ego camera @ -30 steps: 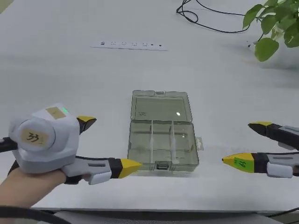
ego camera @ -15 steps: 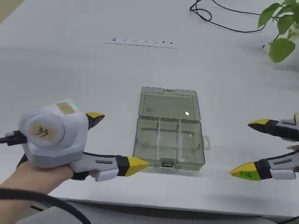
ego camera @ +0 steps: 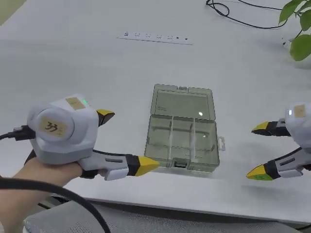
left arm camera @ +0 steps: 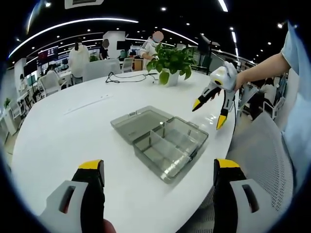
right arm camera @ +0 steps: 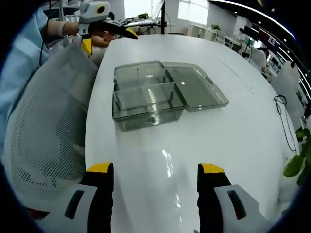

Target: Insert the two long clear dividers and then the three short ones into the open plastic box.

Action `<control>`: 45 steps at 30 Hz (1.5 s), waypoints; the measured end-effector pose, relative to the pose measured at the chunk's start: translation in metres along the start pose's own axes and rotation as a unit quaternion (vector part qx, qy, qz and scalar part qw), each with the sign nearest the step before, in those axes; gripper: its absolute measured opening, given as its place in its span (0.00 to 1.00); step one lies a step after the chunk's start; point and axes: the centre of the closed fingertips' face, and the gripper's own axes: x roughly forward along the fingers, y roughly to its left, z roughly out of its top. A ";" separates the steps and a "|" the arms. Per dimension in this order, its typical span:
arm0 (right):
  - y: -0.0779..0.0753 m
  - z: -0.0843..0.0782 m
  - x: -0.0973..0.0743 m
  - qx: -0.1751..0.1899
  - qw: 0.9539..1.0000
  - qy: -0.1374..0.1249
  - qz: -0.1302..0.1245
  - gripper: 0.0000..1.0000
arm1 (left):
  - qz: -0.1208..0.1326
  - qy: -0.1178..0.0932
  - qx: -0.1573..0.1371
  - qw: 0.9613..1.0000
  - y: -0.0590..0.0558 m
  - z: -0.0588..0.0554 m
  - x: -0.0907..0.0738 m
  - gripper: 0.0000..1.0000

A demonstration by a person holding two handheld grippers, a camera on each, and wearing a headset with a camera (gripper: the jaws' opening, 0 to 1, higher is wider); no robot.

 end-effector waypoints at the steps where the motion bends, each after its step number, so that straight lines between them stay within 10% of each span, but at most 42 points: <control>1: 0.000 0.000 0.001 -0.001 1.000 0.004 0.004 0.70 | 0.000 0.000 -0.001 1.000 0.000 0.000 0.000 0.95; 8: -0.008 -0.021 0.009 -0.032 0.997 0.065 0.011 0.59 | 0.001 0.001 -0.003 1.000 0.000 -0.002 -0.001 0.95; 45: -0.006 -0.023 0.028 -0.072 0.991 0.107 0.040 0.34 | -0.002 -0.002 -0.006 1.000 0.001 -0.002 0.000 0.94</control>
